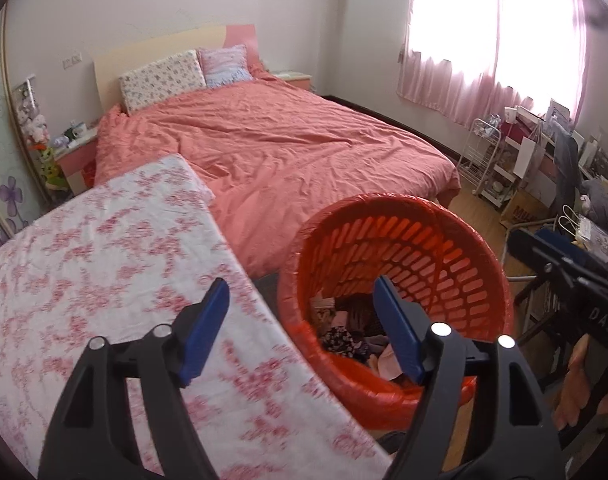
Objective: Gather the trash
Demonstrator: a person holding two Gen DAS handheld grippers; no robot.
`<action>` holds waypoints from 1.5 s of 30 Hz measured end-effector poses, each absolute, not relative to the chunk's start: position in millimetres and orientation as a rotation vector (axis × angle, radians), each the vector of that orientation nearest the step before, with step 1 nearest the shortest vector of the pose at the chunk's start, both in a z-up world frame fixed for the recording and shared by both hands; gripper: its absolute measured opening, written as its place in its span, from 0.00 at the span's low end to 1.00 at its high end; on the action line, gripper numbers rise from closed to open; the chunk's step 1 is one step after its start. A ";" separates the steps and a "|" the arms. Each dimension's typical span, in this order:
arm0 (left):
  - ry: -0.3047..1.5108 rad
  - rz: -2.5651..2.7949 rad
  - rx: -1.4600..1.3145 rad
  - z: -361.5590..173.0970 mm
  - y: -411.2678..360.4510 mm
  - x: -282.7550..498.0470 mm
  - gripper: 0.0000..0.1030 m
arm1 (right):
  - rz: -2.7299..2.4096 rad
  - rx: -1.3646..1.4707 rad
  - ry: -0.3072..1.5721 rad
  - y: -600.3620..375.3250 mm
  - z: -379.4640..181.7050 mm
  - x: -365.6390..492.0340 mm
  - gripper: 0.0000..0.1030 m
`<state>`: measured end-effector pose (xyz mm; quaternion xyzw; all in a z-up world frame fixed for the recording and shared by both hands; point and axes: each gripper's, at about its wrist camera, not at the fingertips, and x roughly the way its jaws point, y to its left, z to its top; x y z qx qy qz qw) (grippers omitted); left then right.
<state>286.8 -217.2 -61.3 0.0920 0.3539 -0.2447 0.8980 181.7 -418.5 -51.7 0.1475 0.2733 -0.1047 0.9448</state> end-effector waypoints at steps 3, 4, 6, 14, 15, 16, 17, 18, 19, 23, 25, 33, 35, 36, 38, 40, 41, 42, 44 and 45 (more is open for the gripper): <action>0.675 -0.462 0.200 -47.5 -193.5 262.7 0.86 | -0.217 0.294 0.503 -404.5 -37.1 163.5 0.88; 0.655 -0.447 0.202 -42.4 -183.3 252.9 0.90 | -0.218 0.294 0.490 -399.4 -32.8 158.1 0.89; 0.617 -0.411 0.201 -33.0 -164.1 234.4 0.93 | -0.222 0.291 0.460 -387.2 -23.7 143.7 0.94; 0.538 -0.251 0.127 -12.6 -81.9 159.0 0.96 | -0.313 0.145 0.353 -322.0 -2.7 91.8 0.98; 0.536 -0.236 0.123 -12.1 -75.7 153.3 0.96 | -0.319 0.138 0.348 -315.2 -1.7 85.2 0.98; 0.535 -0.216 0.115 -12.5 -66.8 145.7 0.96 | -0.326 0.132 0.343 -308.7 -0.9 78.5 0.98; 0.536 -0.197 0.100 -13.2 -57.1 137.5 0.96 | -0.335 0.124 0.342 -304.1 -0.9 73.6 0.98; 0.538 -0.189 0.087 -13.4 -50.8 132.7 0.96 | -0.352 0.113 0.346 -298.7 -0.4 69.1 0.98; 0.539 -0.174 0.068 -14.1 -41.8 125.0 0.96 | -0.370 0.100 0.348 -293.3 0.2 65.8 0.98; 0.494 -0.085 0.031 -13.4 -15.0 95.1 0.96 | -0.391 0.091 0.332 -277.7 0.7 45.8 0.98; 0.467 -0.037 0.028 -13.4 -5.0 78.8 0.96 | -0.395 0.089 0.327 -271.5 -1.9 38.9 0.98; 0.428 0.018 0.028 -13.8 11.0 39.4 0.96 | -0.414 0.131 0.348 -251.8 -10.6 23.7 0.98; 0.437 0.019 0.032 -14.9 12.6 35.0 0.96 | -0.420 0.116 0.365 -249.6 -12.2 22.7 0.98; 0.442 0.020 0.032 -15.7 13.7 33.5 0.96 | -0.421 0.109 0.376 -247.3 -12.6 23.0 0.98; 0.457 0.015 0.028 -17.8 16.0 30.3 0.96 | -0.416 0.107 0.405 -244.7 -13.4 24.4 0.98; 0.474 0.006 0.019 -19.3 17.5 28.0 0.96 | -0.408 0.115 0.431 -243.6 -14.4 24.3 0.98; 0.481 0.003 0.015 -20.2 18.1 27.1 0.96 | -0.408 0.115 0.442 -240.9 -16.3 20.0 0.98; 0.493 -0.001 0.011 -20.8 19.0 26.5 0.96 | -0.408 0.116 0.454 -239.5 -17.7 19.1 0.98; 0.508 -0.008 0.006 -22.1 18.2 25.8 0.96 | -0.409 0.118 0.473 -235.6 -19.5 16.8 0.98; 0.515 -0.007 0.006 -21.9 18.1 25.7 0.96 | -0.411 0.120 0.479 -233.6 -20.3 14.7 0.98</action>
